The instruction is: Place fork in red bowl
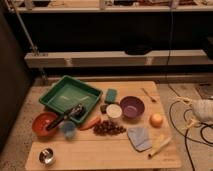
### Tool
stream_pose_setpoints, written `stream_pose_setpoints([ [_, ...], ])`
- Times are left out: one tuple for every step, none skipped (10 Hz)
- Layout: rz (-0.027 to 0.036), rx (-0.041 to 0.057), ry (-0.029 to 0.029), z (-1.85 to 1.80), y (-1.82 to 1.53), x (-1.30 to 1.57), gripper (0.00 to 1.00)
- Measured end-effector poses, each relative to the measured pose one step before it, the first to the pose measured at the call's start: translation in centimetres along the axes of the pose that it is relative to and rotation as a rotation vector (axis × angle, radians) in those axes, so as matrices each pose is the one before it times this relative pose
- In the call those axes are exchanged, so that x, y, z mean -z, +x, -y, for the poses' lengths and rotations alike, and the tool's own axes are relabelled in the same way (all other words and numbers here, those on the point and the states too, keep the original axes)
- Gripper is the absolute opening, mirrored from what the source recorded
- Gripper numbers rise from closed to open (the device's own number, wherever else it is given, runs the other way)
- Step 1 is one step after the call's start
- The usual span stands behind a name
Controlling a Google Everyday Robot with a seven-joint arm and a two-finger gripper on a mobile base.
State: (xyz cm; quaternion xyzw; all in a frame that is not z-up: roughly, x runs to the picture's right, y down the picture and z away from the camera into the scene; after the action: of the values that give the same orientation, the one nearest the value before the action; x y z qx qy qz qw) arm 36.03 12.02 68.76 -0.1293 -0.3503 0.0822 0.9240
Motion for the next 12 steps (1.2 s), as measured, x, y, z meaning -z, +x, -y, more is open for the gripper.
stream_pose_setpoints([
  [0.00004, 0.00008, -0.00007, 0.004, -0.004, -0.004, 0.80],
  [0.00006, -0.00005, -0.00002, -0.002, 0.001, -0.003, 0.80],
  [-0.00001, 0.00002, -0.00002, 0.000, 0.000, -0.001, 0.80],
  [-0.00010, 0.00019, 0.00004, 0.007, -0.008, 0.007, 0.80],
  [-0.00024, 0.00006, 0.00008, 0.005, -0.002, 0.012, 0.80],
  [0.00012, -0.00004, -0.00009, -0.003, 0.002, -0.008, 0.80],
  [-0.00006, 0.00004, 0.00003, 0.001, -0.002, 0.003, 0.80],
  [0.00001, -0.00002, -0.00002, -0.001, 0.001, -0.001, 0.80],
  [-0.00006, -0.00007, 0.00001, 0.001, 0.001, 0.002, 0.80],
  [0.00025, -0.00055, 0.00002, 0.003, 0.024, 0.034, 0.80],
  [0.00080, 0.00021, 0.00069, 0.033, 0.020, 0.044, 0.80],
  [-0.01471, 0.00234, 0.00897, 0.334, 0.136, -0.354, 0.80],
])
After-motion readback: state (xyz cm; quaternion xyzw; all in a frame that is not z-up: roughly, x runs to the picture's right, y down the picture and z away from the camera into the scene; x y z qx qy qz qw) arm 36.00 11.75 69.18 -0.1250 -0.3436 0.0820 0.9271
